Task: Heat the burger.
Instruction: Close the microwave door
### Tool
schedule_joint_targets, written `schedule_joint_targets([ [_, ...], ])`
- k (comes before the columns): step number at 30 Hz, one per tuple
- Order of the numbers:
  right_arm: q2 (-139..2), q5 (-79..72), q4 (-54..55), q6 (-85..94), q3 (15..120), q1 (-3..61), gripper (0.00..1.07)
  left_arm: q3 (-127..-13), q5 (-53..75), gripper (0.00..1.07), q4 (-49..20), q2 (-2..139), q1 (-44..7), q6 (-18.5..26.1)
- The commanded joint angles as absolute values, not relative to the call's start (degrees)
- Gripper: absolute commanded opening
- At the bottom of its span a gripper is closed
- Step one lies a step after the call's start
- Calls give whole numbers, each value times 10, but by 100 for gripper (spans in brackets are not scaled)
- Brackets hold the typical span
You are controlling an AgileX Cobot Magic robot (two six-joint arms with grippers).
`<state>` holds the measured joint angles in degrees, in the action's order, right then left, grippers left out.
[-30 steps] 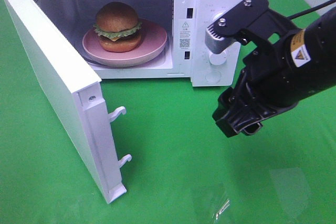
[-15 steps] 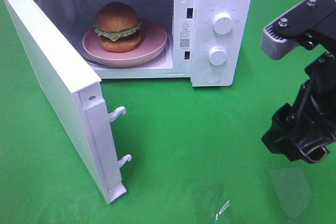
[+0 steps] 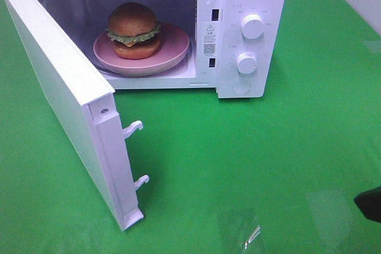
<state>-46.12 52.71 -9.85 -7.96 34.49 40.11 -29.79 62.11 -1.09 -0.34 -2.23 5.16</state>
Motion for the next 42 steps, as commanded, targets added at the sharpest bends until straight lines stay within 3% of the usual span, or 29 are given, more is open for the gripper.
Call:
schedule_joint_targets([
  [1, -427, 541, -96, -93, 335, 400, 76, -297, 613, 91, -9, -13, -25, 52],
  [4, -381, 562, -90, -117, 324, 390, 76, -297, 613, 91, -9, -13, -25, 52],
  [14, -230, 564, -69, -91, 301, 238, 76, -297, 613, 91, -9, -13, -25, 52],
  [20, -171, 563, -67, -81, 294, 198, 76, -297, 613, 91, -9, -13, -25, 52],
  [22, -112, 556, -46, -47, 285, 154, 76, -297, 613, 91, -9, -13, -25, 52],
  [37, 18, 551, -31, -20, 281, 51, 76, -297, 613, 91, -9, -13, -25, 52],
  [42, 18, 551, -32, -21, 281, 46, 76, -297, 613, 91, -10, -12, -25, 52],
])
